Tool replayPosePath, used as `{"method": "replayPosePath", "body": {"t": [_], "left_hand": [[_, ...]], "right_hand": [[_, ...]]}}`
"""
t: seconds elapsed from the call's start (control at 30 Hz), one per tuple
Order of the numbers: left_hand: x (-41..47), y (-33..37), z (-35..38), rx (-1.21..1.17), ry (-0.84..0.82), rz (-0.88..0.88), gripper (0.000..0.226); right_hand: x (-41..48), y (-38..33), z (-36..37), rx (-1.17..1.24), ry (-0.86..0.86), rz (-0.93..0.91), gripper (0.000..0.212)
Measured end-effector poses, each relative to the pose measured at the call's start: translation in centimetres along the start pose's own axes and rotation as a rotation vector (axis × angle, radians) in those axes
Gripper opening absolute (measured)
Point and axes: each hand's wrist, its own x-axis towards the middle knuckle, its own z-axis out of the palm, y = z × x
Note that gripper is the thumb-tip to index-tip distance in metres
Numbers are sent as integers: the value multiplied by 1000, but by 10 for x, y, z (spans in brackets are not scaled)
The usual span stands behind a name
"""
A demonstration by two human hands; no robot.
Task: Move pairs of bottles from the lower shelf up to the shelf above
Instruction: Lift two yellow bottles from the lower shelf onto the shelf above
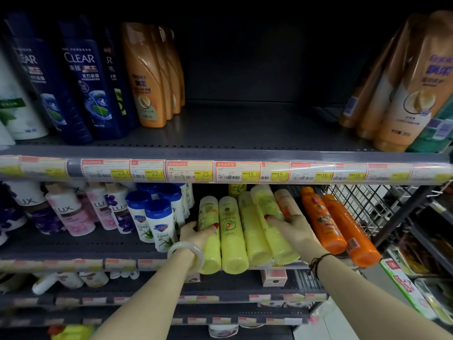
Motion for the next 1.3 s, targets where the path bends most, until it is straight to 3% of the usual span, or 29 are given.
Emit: {"method": "replayPosePath", "body": {"t": [0.2, 0.33, 0.37, 0.5, 0.53, 0.63, 0.83, 1.0, 1.1, 1.17, 1.3], "left_hand": [[-2, 1, 0, -44, 10, -22, 60], [-7, 5, -1, -75, -7, -6, 61], [-10, 7, -1, -78, -10, 3, 62], [-19, 9, -4, -105, -25, 22, 65], [-21, 9, -4, -110, -38, 26, 65], [-28, 9, -6, -102, -78, 35, 61], [-44, 7, -5, -143, -141, 34, 42], [-59, 2, -6, -181, -200, 46, 39], [-67, -2, -8, -177, -217, 73, 40], [-76, -3, -9, -155, -230, 96, 37], [-88, -6, -13, -105, -253, 113, 39]], "right_hand": [[-7, -10, 0, -62, 6, 67, 77], [-17, -16, -2, -104, -4, 103, 47], [-18, -15, -3, -102, 7, 77, 47], [-10, 6, -5, -95, 11, -31, 90], [-17, -1, -6, -95, 9, -7, 86], [-36, -12, -7, -76, -7, 78, 42], [-62, -16, -11, -138, 23, 44, 35], [-77, -13, -7, -16, 10, 132, 50], [-85, -7, -7, 115, -10, 162, 88], [-83, 9, -7, 209, -32, 192, 98], [-111, -10, -10, 346, -96, 144, 40]]}}
